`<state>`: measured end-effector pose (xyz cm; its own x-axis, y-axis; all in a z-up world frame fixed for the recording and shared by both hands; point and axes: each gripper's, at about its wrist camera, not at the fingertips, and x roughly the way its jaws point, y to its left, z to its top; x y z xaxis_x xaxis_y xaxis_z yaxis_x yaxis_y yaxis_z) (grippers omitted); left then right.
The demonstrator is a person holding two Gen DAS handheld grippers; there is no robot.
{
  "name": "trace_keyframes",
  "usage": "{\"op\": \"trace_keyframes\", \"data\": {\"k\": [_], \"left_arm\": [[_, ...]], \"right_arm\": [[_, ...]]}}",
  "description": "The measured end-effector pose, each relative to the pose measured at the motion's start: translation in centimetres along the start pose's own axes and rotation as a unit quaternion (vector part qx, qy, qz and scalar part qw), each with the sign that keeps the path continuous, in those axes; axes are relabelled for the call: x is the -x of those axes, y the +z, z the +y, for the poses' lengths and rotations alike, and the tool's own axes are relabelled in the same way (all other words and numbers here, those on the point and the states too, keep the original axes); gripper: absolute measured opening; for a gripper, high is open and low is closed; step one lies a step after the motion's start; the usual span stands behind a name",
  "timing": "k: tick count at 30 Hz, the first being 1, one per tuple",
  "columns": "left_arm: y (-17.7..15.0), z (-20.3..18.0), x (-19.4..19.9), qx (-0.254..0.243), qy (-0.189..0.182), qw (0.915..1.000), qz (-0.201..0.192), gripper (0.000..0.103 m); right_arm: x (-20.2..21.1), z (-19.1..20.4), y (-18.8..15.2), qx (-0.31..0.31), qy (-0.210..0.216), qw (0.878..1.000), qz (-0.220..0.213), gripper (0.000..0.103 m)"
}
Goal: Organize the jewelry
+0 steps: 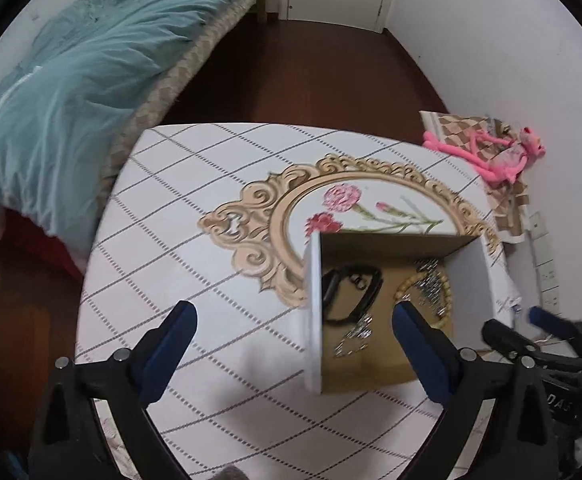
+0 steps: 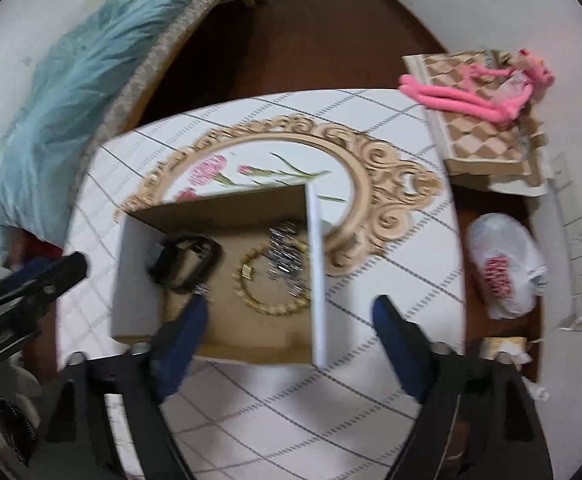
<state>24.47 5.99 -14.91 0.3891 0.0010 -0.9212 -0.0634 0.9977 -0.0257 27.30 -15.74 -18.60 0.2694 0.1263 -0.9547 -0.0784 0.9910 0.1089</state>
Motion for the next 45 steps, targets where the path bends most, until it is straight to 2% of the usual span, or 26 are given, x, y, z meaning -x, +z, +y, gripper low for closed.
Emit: {"op": "trace_keyframes", "data": {"k": [5,12,25,31,34,38,45], "left_arm": [[-1.9,-0.7,1.0,-0.019,0.032,0.9992,-0.018,0.103],[-3.7,-1.2,4.4,-0.019,0.032,0.9984,-0.044,0.103],[-6.8,-2.0,15.6,-0.023,0.015,0.9920,-0.123,0.103],[-8.0,-2.1,20.8,-0.016,0.026,0.9862,-0.163,0.103],[-8.6,-2.2,22.6,-0.018,0.026,0.9844,-0.173,0.103],[-9.1,-2.4,24.6,-0.020,0.022,0.9827,-0.183,0.103],[-10.0,-2.8,26.7,-0.021,0.018,0.9810,-0.192,0.103]], "right_arm": [[0.9,-0.1,-1.7,0.007,-0.050,0.999,-0.010,0.098],[4.6,0.1,-3.8,0.005,-0.075,0.996,-0.045,0.099],[16.6,0.6,-8.4,-0.002,-0.078,0.987,-0.139,0.099],[22.3,1.1,-10.6,0.000,-0.077,0.981,-0.180,0.099],[25.2,1.4,-11.5,0.001,-0.079,0.976,-0.205,0.103],[28.2,2.1,-12.8,0.009,-0.087,0.969,-0.232,0.103],[30.5,2.0,-13.9,0.000,-0.077,0.967,-0.243,0.103]]}}
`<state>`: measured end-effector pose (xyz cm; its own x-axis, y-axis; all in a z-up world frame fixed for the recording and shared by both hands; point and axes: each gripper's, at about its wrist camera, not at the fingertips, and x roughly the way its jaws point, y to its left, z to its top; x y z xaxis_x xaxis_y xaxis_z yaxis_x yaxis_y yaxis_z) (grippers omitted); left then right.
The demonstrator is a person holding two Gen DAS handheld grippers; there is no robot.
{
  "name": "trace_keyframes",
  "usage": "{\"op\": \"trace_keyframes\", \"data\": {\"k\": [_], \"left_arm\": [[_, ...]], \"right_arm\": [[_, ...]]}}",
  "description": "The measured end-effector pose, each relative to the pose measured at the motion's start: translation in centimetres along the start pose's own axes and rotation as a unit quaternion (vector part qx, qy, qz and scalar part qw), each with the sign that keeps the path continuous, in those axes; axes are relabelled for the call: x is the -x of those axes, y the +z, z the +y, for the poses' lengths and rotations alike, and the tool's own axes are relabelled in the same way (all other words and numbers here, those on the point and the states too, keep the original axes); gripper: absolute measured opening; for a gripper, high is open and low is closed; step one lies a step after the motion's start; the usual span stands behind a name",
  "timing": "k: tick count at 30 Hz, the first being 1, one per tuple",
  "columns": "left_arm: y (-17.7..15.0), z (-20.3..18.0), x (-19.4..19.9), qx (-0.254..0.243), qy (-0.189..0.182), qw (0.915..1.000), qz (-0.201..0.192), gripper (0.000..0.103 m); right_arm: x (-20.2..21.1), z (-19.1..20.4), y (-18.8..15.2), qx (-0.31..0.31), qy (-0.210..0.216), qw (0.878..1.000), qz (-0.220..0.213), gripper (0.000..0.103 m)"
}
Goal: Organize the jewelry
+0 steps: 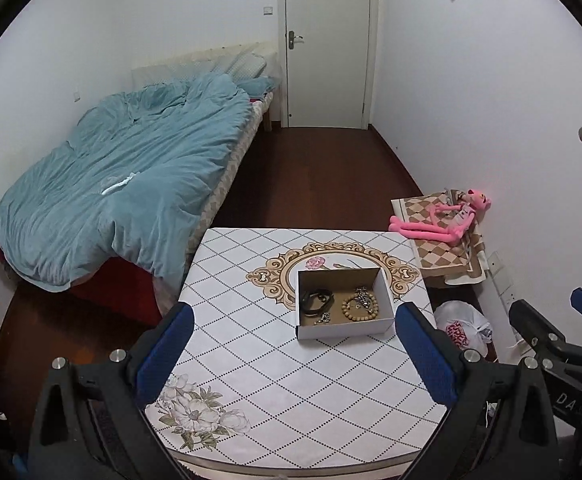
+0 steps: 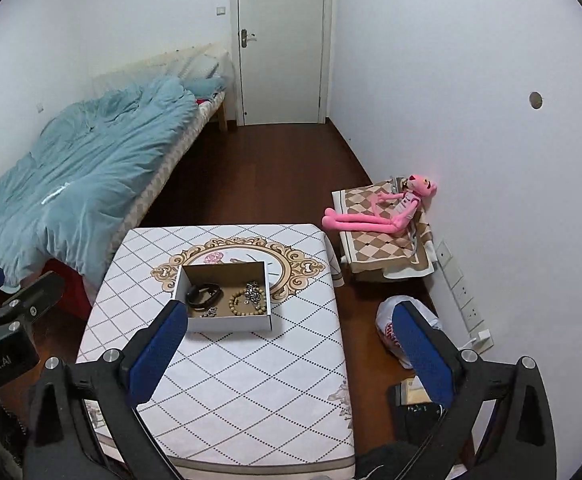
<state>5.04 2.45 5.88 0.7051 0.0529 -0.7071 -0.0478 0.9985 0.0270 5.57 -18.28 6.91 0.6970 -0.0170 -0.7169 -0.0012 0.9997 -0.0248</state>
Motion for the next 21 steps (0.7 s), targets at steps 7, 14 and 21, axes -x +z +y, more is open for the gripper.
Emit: {"op": "trace_keyframes", "data": {"k": [7,14,21], "left_arm": [[-0.3,-0.5,-0.8,0.003,0.003,0.9997,0.022,0.103],[0.6,-1.0,-2.5,0.003,0.011,0.9993,0.037,0.103],[1.7,-0.9,-4.3,0.004,0.018,0.9986,0.049,0.103]], "right_arm": [[-0.5,-0.4,-0.1,-0.004,0.000,1.000,0.015,0.103],[-2.0,-0.6,0.6,-0.008,-0.002,1.000,0.020,0.103],[-4.4,-0.4,2.3,-0.002,-0.008,1.000,0.030,0.103]]}}
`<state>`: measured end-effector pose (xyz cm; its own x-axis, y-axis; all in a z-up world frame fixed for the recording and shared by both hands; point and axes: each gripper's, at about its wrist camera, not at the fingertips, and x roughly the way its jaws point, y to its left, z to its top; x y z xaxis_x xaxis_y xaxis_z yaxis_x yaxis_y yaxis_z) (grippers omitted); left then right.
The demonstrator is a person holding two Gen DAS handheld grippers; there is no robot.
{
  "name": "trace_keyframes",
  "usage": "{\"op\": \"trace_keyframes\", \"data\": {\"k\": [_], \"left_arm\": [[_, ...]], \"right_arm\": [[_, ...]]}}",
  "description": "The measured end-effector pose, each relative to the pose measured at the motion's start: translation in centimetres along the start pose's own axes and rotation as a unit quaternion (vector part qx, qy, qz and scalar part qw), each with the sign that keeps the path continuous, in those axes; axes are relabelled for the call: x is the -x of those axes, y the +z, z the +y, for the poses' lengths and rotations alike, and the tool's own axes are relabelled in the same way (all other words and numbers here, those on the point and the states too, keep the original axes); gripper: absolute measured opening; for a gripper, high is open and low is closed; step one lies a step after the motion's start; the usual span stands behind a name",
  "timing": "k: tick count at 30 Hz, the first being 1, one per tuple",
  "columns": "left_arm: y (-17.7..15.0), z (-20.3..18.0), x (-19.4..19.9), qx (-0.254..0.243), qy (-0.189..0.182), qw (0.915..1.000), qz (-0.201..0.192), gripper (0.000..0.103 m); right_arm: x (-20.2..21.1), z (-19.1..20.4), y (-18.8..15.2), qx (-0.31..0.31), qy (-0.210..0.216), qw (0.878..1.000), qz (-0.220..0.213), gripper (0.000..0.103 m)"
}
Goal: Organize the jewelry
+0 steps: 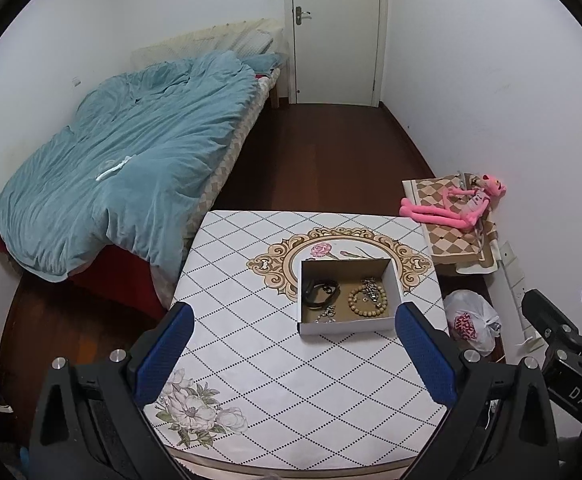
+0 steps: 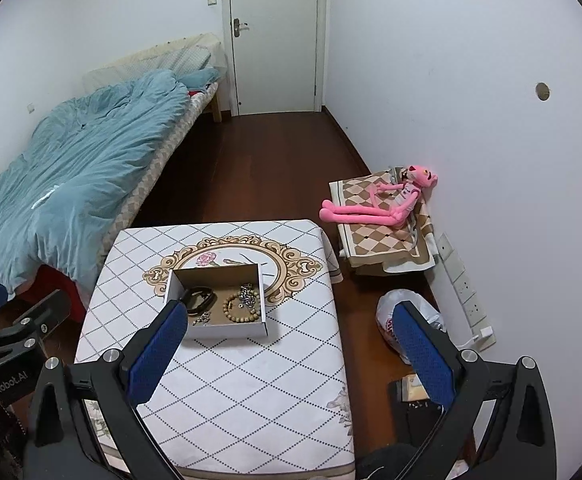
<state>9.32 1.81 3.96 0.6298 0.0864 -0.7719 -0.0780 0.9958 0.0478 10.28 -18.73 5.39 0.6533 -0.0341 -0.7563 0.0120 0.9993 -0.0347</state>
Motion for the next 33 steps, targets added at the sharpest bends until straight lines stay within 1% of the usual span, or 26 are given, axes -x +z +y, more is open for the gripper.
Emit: {"op": "trace_keyframes", "data": {"k": [6,15,21,33], "left_arm": [[0.5,-0.2,-1.6,-0.004,-0.004,0.9997,0.023,0.103],[0.8,-0.5,-3.4,-0.007,-0.006,0.9986,0.053,0.103],[0.8,-0.2,-4.0,-0.005,-0.004,0.9982,0.060,0.103],[1.0,0.1,-4.3,-0.005,0.003,0.9981,0.061,0.103]], "right_arm": [[-1.9,0.2,1.0,0.003,0.000,1.000,0.016,0.103],[-4.1,0.7,1.3,0.015,-0.001,0.999,0.040,0.103],[-4.9,0.8,1.3,0.017,-0.001,0.999,0.050,0.103],[-5.0,1.1,1.4,0.024,0.001,0.998,0.051,0.103]]}}
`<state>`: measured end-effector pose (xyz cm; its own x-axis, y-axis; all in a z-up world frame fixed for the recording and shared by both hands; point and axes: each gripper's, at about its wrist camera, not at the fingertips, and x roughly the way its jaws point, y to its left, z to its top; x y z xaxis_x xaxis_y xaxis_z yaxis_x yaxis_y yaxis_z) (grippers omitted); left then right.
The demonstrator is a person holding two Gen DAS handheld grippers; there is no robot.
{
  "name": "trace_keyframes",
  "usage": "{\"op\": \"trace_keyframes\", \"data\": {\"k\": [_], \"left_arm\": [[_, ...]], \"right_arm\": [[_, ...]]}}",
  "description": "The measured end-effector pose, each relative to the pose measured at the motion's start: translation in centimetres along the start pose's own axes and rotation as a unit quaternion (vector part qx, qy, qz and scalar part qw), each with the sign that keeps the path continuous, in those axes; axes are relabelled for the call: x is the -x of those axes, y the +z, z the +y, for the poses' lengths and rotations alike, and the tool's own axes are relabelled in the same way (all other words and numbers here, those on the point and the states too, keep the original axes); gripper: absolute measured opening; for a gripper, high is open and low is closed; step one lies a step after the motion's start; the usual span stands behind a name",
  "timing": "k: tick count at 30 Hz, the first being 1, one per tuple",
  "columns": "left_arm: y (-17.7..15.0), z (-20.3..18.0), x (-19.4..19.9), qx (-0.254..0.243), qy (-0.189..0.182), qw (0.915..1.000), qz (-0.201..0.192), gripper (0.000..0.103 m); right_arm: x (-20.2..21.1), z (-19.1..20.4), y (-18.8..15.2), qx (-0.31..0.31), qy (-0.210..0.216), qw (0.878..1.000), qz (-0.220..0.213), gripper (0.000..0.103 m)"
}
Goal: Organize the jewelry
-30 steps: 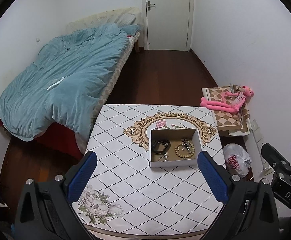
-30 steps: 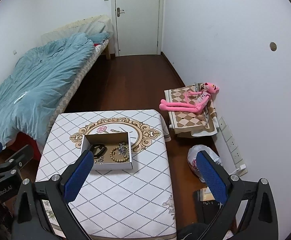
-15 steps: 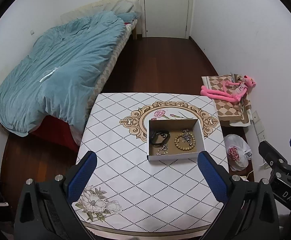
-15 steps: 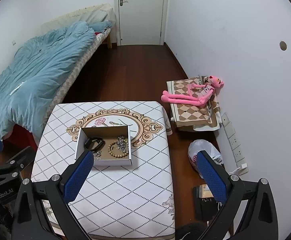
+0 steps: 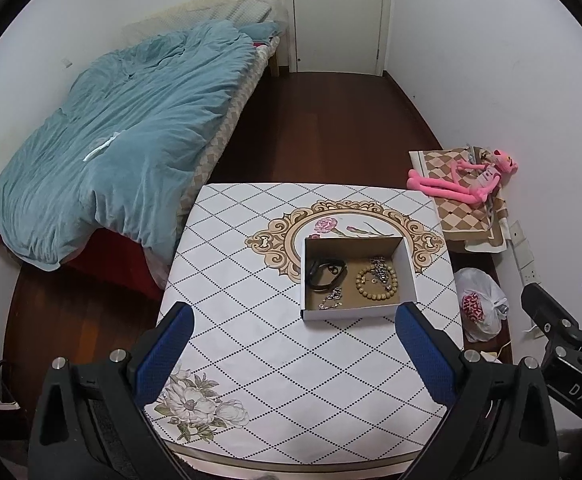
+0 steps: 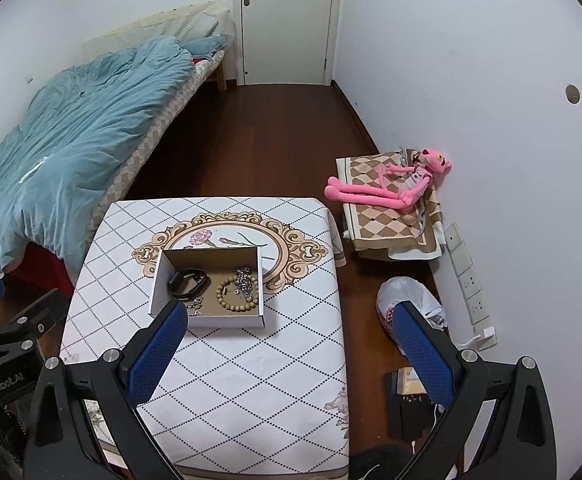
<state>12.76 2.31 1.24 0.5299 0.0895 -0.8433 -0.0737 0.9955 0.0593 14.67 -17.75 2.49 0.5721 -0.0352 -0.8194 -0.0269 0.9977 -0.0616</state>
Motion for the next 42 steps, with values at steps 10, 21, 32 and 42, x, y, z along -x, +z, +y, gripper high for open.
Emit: {"op": "trace_keyframes", "data": {"k": [10,21,32,42], "left_arm": [[-0.29,0.12,-0.05,-0.008,0.004,1.0000,-0.001,0.103],[-0.36,-0.07,0.21,-0.009,-0.003,1.0000,-0.002,0.103],[-0.36,-0.09,0.14,-0.009,-0.003,0.9999,-0.002,0.103],[-0.41,-0.11,0.03,-0.009,-0.003,1.0000,-0.003,0.103]], "right_arm": [[0.06,0.21,-0.05,-0.001,0.002,1.000,0.001,0.103],[0.02,0.59,-0.22,-0.001,0.003,1.000,0.002,0.103],[-0.17,0.69,-0.06,0.000,0.005,1.000,0.005,0.103],[-0.25,0.67,-0.22,0.001,0.004,1.000,0.005,0.103]]}}
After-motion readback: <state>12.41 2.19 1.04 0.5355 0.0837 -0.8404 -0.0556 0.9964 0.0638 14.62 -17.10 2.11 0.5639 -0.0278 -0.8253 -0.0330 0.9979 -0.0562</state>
